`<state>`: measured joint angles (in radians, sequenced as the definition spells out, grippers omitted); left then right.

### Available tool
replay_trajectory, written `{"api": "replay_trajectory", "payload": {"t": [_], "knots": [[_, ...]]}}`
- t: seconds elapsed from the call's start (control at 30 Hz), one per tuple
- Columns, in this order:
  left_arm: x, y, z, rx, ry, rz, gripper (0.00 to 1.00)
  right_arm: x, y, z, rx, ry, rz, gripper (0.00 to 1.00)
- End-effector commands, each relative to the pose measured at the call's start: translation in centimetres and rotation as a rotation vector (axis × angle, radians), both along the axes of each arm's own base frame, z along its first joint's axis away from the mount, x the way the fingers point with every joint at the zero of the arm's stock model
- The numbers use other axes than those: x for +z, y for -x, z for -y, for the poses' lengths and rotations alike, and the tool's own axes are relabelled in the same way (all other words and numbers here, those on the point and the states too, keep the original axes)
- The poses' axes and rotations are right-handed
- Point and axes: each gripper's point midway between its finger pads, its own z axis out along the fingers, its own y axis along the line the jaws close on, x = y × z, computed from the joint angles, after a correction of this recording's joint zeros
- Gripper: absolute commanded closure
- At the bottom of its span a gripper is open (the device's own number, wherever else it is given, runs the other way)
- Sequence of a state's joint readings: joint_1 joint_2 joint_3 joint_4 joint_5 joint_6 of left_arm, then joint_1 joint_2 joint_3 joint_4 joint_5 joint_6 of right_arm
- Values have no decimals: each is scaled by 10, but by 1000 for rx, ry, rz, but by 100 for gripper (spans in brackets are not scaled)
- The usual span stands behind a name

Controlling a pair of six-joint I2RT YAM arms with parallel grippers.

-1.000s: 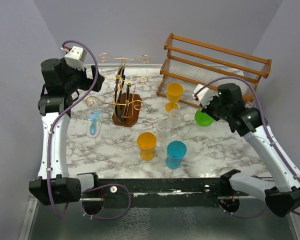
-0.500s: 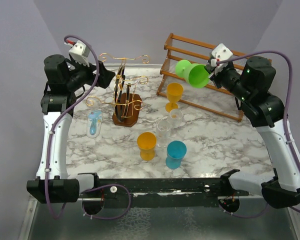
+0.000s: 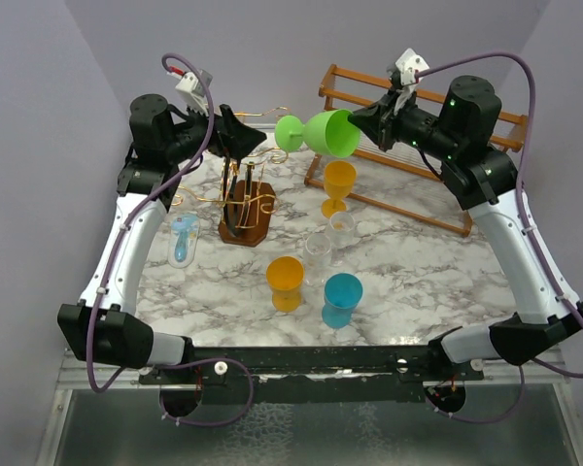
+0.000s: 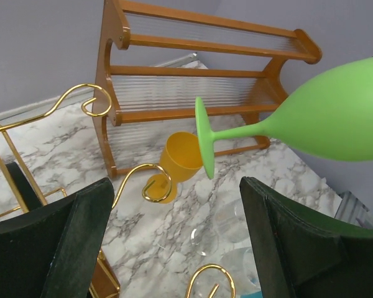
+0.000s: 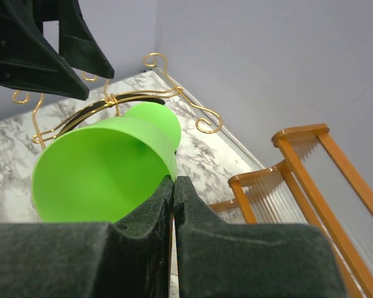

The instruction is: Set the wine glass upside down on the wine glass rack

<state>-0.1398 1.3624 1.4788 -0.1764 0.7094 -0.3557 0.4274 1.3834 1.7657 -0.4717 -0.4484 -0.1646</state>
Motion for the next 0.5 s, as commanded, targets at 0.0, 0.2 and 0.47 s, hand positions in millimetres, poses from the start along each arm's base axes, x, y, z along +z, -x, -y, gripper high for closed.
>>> {"api": "replay_trajectory", "payload": {"t": [0.0,0.2,0.47], "knots": [[10,7,19,-67,115,-26,19,31,14,-11,80,-95,17,99],[-3,7,31,-111,139,-91,32,30,14,-12,85,-99,12,99],[-10,9,42,-171,181,-144,53,25,14,-12,82,-99,3,99]]}}
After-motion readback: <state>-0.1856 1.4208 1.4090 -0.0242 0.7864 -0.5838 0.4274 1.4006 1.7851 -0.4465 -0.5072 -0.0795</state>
